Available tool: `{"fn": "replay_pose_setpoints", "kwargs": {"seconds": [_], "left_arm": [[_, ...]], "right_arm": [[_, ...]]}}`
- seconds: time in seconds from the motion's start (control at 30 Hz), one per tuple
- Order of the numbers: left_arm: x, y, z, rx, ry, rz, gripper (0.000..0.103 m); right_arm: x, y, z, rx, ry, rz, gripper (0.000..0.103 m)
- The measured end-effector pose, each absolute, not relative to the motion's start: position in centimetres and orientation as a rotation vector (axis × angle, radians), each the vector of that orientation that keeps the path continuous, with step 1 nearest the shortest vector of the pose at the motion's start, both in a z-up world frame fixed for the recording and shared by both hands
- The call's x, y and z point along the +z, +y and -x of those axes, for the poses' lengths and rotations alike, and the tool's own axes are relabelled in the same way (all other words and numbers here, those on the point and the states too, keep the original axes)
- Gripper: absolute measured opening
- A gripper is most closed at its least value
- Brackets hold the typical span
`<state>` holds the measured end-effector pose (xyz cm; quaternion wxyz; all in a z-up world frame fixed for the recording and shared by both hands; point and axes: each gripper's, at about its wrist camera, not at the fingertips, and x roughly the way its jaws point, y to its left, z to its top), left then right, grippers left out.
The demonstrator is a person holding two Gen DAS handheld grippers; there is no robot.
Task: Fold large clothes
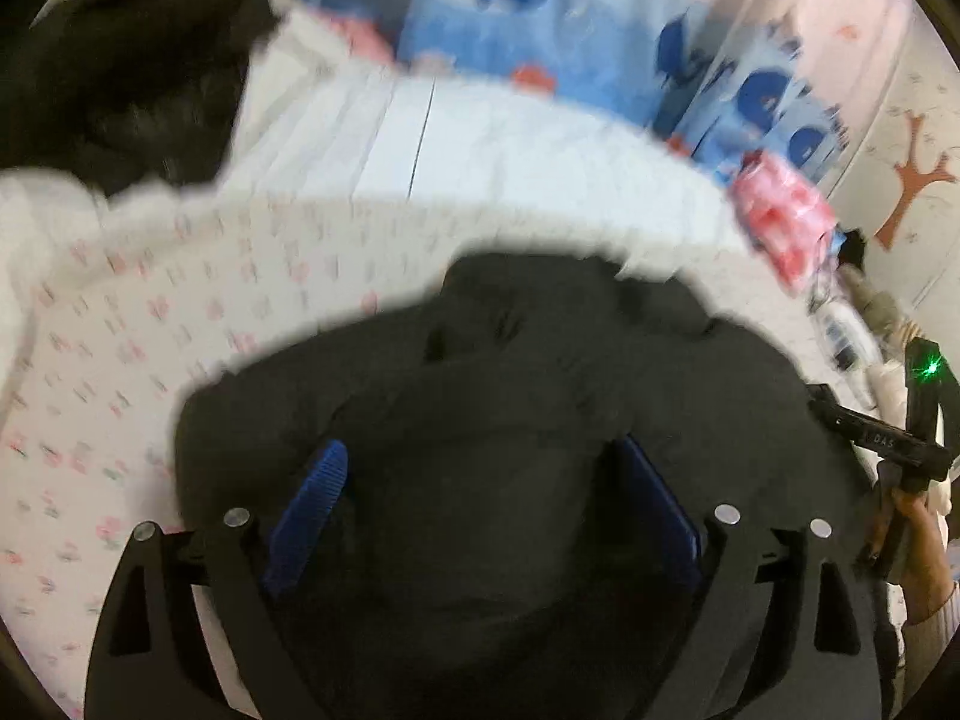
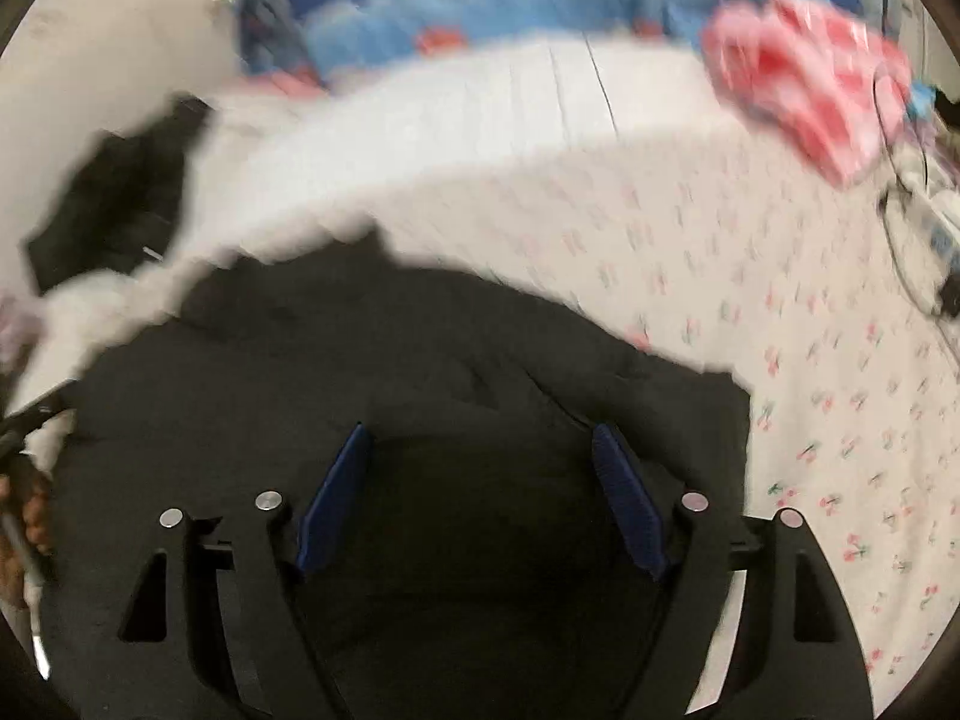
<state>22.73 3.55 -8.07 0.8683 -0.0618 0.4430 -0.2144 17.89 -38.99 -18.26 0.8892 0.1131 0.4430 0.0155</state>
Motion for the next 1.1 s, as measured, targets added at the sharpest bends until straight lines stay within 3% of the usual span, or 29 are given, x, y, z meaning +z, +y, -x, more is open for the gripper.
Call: {"fn": "replay_pose_setpoints", "kwargs": {"seconds": [0.2,0.3,0.37,0.53,0.7,1.1], "left_arm": [[-5.1,5.7,-19.7,-0.486,0.932,0.117,0.087],[-2.9,9.8,-15.8,-0.511,0.927,0.125,0.088],[-2.4,12.7,-13.2,-0.513,0.956,0.141,0.093],[-4.9,19.2,-5.7,-0.506,1.103,0.312,0.094],[-8.1,20.3,0.9,-0.591,1.256,0.444,0.095],[-9.7,19.1,9.0,-0.605,1.417,0.421,0.095]], "right_arm": [[-15.1,-39.2,-13.5,0.075,0.879,-0.273,0.074],[-13.3,-40.5,-7.0,0.125,0.851,-0.341,0.089],[-13.5,-41.3,-2.6,0.144,0.868,-0.395,0.092],[-16.9,-43.8,8.1,0.196,0.958,-0.614,0.092],[-19.6,-43.3,16.8,0.350,1.005,-0.813,0.093],[-21.9,-41.1,26.0,0.578,1.031,-0.984,0.095]]}}
